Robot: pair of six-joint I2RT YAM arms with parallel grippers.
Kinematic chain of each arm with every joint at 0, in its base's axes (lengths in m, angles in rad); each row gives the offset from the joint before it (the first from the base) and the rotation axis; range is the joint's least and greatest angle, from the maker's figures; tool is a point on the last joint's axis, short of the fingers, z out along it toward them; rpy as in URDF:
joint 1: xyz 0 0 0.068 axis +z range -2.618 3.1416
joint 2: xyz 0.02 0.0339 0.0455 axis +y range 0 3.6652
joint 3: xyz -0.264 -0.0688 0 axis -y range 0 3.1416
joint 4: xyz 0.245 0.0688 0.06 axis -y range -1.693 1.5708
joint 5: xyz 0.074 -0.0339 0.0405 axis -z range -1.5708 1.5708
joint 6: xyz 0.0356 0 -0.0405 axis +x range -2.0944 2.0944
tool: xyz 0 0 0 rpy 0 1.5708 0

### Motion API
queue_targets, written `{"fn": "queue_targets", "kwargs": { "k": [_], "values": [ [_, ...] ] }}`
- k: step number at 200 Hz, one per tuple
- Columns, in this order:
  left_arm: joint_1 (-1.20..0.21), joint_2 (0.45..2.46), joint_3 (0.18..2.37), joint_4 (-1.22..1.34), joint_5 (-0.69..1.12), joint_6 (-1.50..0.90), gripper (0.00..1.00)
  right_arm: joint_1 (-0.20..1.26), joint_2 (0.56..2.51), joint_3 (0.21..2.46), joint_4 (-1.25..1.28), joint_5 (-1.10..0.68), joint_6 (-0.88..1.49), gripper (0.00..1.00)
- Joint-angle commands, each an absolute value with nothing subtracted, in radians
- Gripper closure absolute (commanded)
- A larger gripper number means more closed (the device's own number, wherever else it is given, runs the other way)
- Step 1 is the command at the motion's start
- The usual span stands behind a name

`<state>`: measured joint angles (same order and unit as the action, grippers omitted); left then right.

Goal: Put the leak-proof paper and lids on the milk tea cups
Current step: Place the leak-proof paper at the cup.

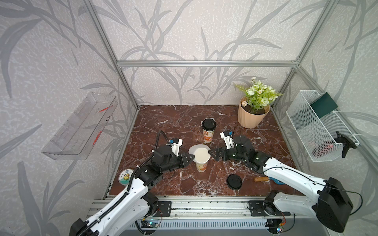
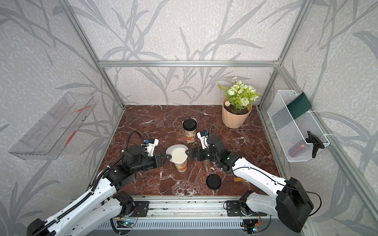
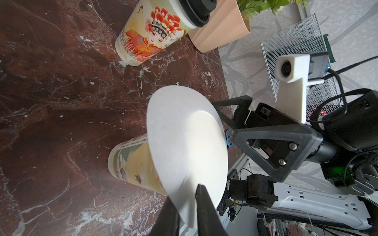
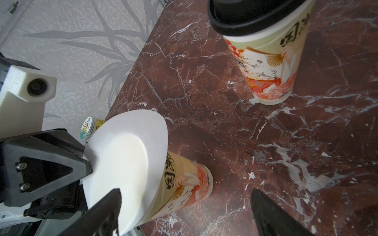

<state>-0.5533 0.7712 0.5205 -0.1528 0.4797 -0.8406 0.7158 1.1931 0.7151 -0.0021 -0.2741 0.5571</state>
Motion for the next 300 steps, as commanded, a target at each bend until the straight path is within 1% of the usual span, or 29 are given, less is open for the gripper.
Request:
{"fn": "queue_targets", "kwargs": {
  "k": [1,13,22,55,92,112,222,247,262,281,300],
  "values": [
    [-0.547,0.767,0.518,-0.127,0.509,-0.836,0.82,0.723,1.2,0.732,0.026,-0.281,0.565,0.02],
    [-0.546,0.762,0.516,-0.128,0.508,-0.836,0.82,0.724,1.201,0.731,0.026,-0.279,0.565,0.02],
    [-0.547,0.761,0.512,-0.126,0.513,-0.835,0.85,0.724,1.201,0.733,0.026,-0.278,0.565,0.02],
    [-0.546,0.75,0.499,-0.133,0.512,-0.836,0.9,0.724,1.197,0.733,0.022,-0.275,0.565,0.02],
    [-0.546,0.731,0.497,-0.148,0.505,-0.834,0.89,0.725,1.195,0.736,0.02,-0.27,0.563,0.02],
    [-0.546,0.736,0.495,-0.148,0.504,-0.832,0.87,0.726,1.197,0.737,0.02,-0.273,0.563,0.02],
    [-0.546,0.741,0.491,-0.147,0.521,-0.825,0.87,0.726,1.187,0.73,0.017,-0.265,0.561,0.02],
    [-0.546,0.735,0.491,-0.163,0.507,-0.82,0.8,0.726,1.187,0.73,0.016,-0.265,0.562,0.02],
    [-0.547,0.735,0.49,-0.16,0.509,-0.821,0.79,0.726,1.187,0.731,0.015,-0.265,0.561,0.02],
    [-0.546,0.73,0.492,-0.163,0.509,-0.819,0.7,0.726,1.187,0.731,0.014,-0.265,0.561,0.02],
    [-0.546,0.718,0.495,-0.169,0.5,-0.818,0.68,0.726,1.186,0.73,0.015,-0.267,0.561,0.02]
  ]
}}
